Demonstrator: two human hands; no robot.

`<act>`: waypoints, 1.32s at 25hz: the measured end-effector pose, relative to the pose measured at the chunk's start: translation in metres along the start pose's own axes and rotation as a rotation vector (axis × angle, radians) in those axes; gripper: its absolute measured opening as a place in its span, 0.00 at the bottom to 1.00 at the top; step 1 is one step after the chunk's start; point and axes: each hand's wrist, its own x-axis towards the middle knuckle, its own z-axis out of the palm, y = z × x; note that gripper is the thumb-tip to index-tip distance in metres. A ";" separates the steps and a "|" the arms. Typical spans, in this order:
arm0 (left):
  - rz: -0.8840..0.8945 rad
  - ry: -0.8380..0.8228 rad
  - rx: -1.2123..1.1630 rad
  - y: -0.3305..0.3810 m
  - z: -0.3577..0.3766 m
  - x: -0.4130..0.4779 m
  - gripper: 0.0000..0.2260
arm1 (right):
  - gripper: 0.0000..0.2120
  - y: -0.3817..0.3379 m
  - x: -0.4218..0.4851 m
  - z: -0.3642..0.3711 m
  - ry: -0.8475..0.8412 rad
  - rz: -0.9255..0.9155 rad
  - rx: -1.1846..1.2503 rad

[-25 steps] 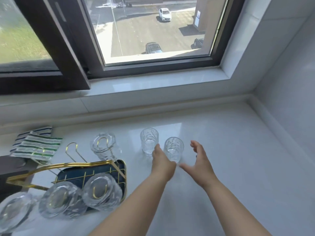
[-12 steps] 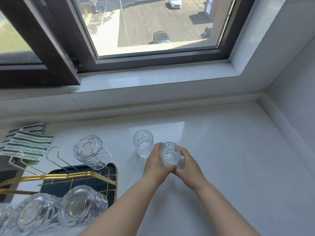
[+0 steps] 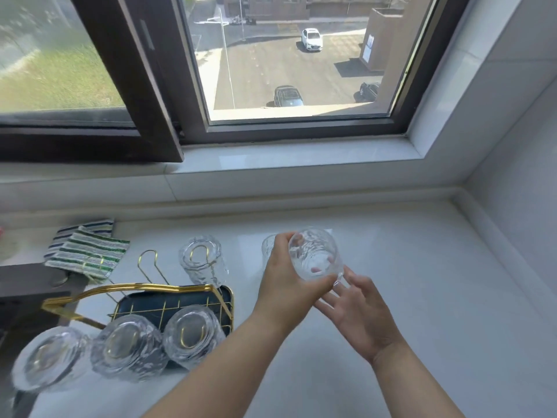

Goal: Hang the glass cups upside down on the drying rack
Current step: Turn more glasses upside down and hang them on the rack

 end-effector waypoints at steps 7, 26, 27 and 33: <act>0.107 -0.073 -0.005 0.032 -0.078 -0.035 0.30 | 0.22 0.006 0.000 0.087 -0.193 -0.051 -0.040; 0.068 -0.097 0.585 -0.027 -0.275 0.018 0.33 | 0.37 0.065 0.124 0.249 -0.133 -0.287 -1.713; 0.052 -0.110 0.595 -0.034 -0.277 0.022 0.32 | 0.38 0.071 0.129 0.245 -0.130 -0.264 -1.760; -0.041 -0.201 0.674 -0.063 -0.277 0.037 0.28 | 0.39 0.089 0.154 0.227 -0.134 -0.184 -1.978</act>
